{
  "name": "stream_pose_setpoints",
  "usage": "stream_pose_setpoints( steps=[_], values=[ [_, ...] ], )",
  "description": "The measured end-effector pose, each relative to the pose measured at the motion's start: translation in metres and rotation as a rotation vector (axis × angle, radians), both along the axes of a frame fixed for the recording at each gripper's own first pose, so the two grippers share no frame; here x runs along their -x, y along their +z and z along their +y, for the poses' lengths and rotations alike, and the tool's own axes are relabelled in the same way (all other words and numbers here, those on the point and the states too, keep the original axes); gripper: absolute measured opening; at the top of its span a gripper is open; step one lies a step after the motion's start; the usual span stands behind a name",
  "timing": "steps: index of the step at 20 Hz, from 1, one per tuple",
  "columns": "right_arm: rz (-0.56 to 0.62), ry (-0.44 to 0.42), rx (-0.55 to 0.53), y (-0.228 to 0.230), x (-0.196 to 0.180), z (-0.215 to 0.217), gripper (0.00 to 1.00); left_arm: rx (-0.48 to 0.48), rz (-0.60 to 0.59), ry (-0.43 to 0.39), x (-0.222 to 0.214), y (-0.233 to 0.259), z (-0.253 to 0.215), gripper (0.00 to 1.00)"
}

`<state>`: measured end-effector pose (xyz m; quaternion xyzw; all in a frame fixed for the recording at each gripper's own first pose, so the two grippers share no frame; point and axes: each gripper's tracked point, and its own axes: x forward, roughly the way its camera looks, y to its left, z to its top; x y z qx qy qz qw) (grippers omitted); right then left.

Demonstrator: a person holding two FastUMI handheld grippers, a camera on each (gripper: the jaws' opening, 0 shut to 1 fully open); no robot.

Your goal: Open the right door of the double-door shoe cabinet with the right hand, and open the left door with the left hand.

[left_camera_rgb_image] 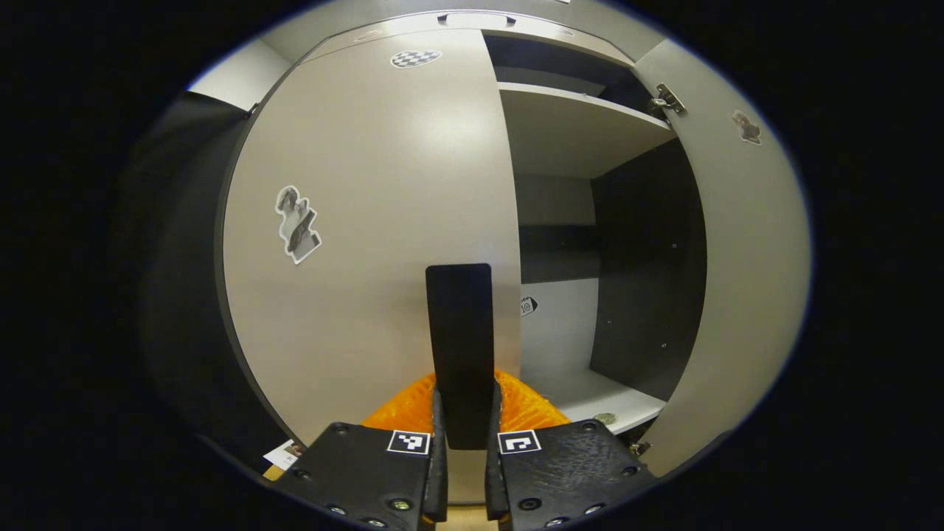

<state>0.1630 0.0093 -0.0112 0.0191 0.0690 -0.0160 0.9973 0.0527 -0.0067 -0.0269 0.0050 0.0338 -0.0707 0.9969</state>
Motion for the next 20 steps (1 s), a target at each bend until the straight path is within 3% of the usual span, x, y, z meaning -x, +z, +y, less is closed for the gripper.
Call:
stream_pose_setpoints(
  steps=[1, 2, 3, 20],
  values=[
    [-0.003, 0.006, 0.001, 0.001, 0.001, 0.002, 1.0, 0.016, 0.002, 0.001, 0.0, -0.001, 0.0, 0.13],
    [-0.005, 0.011, 0.005, 0.002, 0.002, 0.004, 1.0, 0.011, -0.005, -0.001, 0.003, 0.0, 0.0, 0.0],
    [-0.008, 0.016, 0.007, 0.004, 0.003, 0.005, 1.0, 0.005, -0.001, -0.003, 0.004, 0.0, 0.001, 0.05],
    [-0.024, 0.099, 0.011, 0.004, 0.041, 0.047, 1.0, 0.034, -0.013, -0.065, 0.073, 0.004, 0.025, 0.02]
  ],
)
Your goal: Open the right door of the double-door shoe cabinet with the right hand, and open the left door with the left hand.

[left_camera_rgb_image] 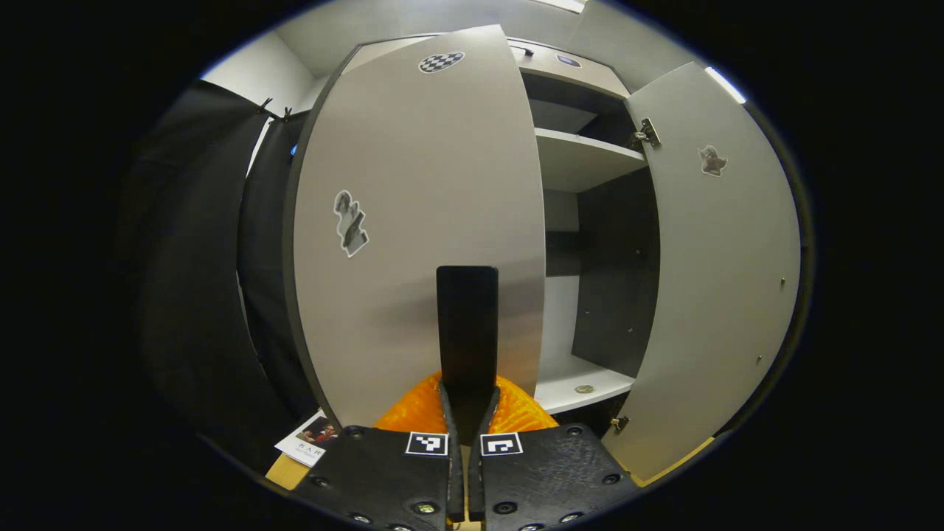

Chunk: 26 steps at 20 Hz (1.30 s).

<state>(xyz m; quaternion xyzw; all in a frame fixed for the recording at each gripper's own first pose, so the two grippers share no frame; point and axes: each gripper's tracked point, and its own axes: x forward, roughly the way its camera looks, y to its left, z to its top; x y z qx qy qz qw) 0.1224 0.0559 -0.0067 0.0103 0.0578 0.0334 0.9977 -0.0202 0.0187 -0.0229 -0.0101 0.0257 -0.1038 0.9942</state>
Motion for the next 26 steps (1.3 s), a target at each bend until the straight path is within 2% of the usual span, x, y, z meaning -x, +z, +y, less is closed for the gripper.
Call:
stream_pose_setpoints(
  steps=[8, 18, 19, 20, 21, 22, 23, 26],
  values=[
    [0.006, 0.063, -0.009, -0.008, 0.014, 0.041, 1.0, 0.002, -0.001, 0.029, 0.027, -0.002, 0.035, 0.01],
    [0.022, 0.13, -0.012, -0.015, 0.018, 0.082, 1.0, -0.018, -0.013, 0.13, 0.048, -0.01, 0.093, 0.0],
    [0.02, 0.135, -0.014, -0.014, 0.019, 0.085, 1.0, -0.022, -0.013, 0.139, 0.05, -0.01, 0.099, 0.08],
    [0.017, 0.136, -0.013, -0.012, 0.019, 0.087, 1.0, -0.022, -0.013, 0.149, 0.05, -0.01, 0.105, 0.0],
    [0.015, 0.137, -0.012, -0.011, 0.019, 0.088, 1.0, -0.023, -0.013, 0.155, 0.05, -0.011, 0.109, 0.0],
    [0.014, 0.138, -0.012, -0.011, 0.019, 0.09, 1.0, -0.024, -0.015, 0.161, 0.05, -0.011, 0.113, 0.08],
    [0.011, 0.138, -0.014, -0.01, 0.019, 0.091, 1.0, -0.024, -0.021, 0.166, 0.05, -0.01, 0.118, 0.0],
    [0.01, 0.142, -0.014, -0.011, 0.02, 0.095, 1.0, -0.037, -0.031, 0.191, 0.051, -0.009, 0.134, 0.0]
  ],
)
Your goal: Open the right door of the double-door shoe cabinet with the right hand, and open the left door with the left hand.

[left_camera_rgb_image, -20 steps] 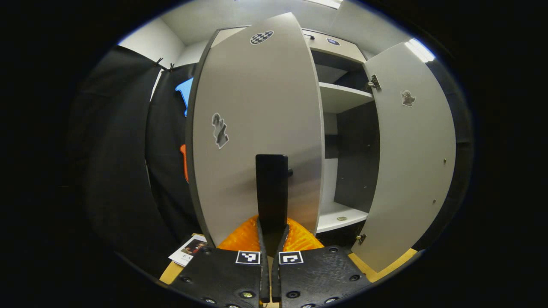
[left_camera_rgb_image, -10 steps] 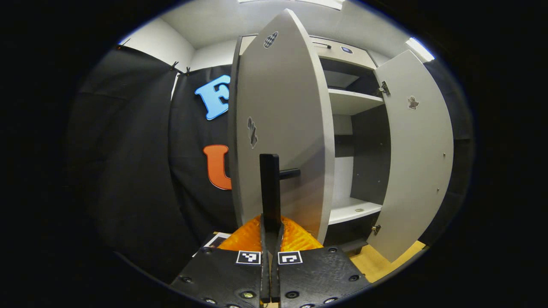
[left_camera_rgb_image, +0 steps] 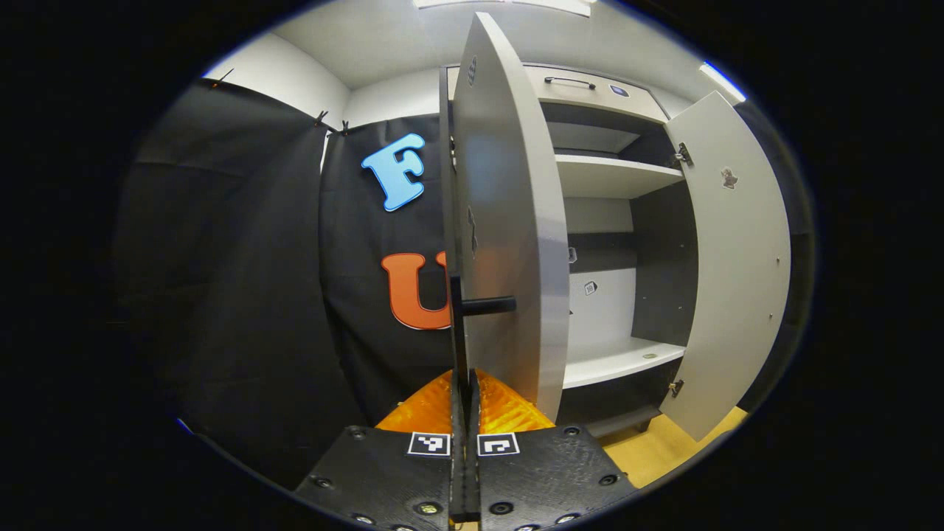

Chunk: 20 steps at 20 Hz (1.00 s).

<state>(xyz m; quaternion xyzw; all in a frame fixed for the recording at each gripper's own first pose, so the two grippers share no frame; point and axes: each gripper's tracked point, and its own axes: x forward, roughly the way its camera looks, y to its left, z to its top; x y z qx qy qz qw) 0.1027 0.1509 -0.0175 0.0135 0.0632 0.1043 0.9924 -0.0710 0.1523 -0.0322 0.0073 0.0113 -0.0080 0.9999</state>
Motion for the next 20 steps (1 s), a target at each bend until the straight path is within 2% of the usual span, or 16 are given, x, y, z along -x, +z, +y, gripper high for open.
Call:
stream_pose_setpoints(
  steps=[2, 4, 8, 15, 16, 17, 20],
  values=[
    [0.0, 0.0, 0.0, 0.001, -0.001, 0.002, 1.0, 0.002, 0.001, 0.019, 0.0, -0.002, 0.014, 0.0],
    [-0.002, 0.002, -0.003, 0.001, -0.002, 0.006, 1.0, 0.047, 0.004, 0.004, -0.001, -0.005, 0.017, 0.0],
    [-0.006, 0.008, 0.005, 0.002, -0.002, 0.008, 1.0, 0.044, 0.0, -0.019, -0.002, -0.005, 0.026, 0.0],
    [-0.011, 0.025, 0.012, 0.002, 0.0, 0.012, 1.0, 0.03, -0.006, -0.098, -0.006, -0.007, 0.032, 0.0],
    [-0.013, 0.026, 0.014, 0.002, 0.0, 0.012, 1.0, 0.027, -0.008, -0.106, -0.006, -0.007, 0.032, 0.08],
    [-0.014, 0.027, 0.016, 0.002, 0.0, 0.011, 1.0, 0.021, -0.01, -0.108, -0.007, -0.007, 0.031, 0.0],
    [-0.015, 0.027, 0.013, 0.002, 0.001, 0.012, 1.0, 0.007, -0.008, -0.094, -0.006, -0.008, 0.034, 0.01]
  ],
)
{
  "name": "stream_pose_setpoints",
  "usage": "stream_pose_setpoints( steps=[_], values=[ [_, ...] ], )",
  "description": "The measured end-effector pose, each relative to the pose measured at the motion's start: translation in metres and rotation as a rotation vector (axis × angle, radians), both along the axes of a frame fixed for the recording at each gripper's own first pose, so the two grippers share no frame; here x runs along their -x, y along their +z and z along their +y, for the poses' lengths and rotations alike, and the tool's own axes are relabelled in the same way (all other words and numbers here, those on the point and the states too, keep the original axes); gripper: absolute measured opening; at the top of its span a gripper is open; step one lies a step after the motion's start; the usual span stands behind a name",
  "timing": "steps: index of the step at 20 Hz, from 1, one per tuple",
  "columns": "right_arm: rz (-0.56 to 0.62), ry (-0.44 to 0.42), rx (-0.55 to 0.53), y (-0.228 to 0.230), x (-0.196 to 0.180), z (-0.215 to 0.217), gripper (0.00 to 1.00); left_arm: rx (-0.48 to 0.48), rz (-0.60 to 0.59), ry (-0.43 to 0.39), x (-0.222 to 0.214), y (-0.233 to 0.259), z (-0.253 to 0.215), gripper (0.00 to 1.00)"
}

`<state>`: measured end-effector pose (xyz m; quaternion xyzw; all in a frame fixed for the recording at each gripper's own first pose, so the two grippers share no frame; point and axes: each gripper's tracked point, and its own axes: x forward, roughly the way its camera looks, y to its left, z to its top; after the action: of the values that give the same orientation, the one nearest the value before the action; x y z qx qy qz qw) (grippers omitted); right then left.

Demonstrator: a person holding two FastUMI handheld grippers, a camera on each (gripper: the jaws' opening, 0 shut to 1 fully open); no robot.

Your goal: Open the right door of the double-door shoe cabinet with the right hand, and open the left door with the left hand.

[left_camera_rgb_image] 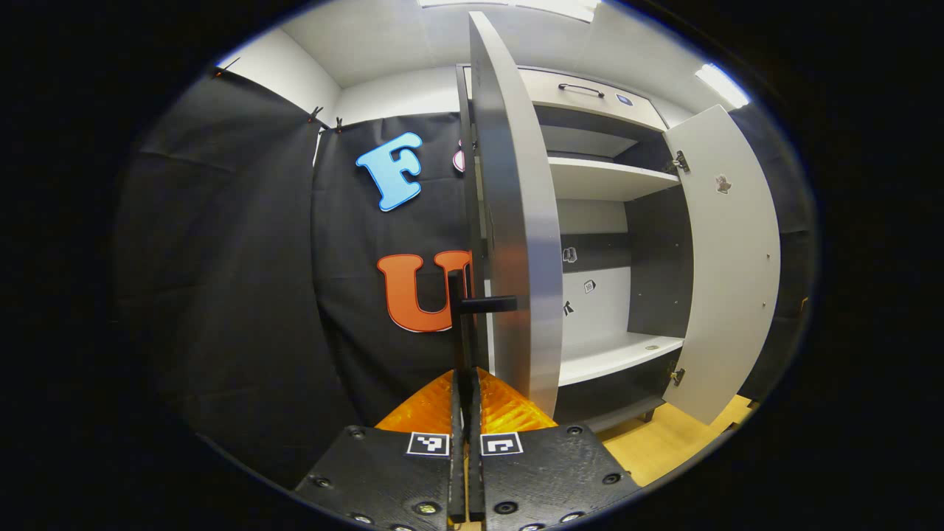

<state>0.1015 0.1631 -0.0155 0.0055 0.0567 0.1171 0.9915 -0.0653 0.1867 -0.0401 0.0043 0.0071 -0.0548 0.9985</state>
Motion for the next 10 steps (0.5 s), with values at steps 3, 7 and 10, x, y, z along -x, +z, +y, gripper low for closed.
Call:
stream_pose_setpoints(
  steps=[3, 7, 10],
  values=[
    [-0.004, -0.001, 0.004, 0.001, -0.001, 0.0, 1.0, -0.009, 0.026, 0.031, 0.006, -0.005, 0.003, 0.05],
    [-0.003, 0.007, 0.003, 0.001, 0.0, 0.001, 1.0, -0.051, 0.025, 0.099, 0.014, -0.007, 0.025, 0.19],
    [-0.003, 0.007, 0.006, 0.0, 0.0, 0.0, 1.0, 0.011, 0.036, 0.118, 0.03, -0.013, 0.038, 0.8]
  ],
)
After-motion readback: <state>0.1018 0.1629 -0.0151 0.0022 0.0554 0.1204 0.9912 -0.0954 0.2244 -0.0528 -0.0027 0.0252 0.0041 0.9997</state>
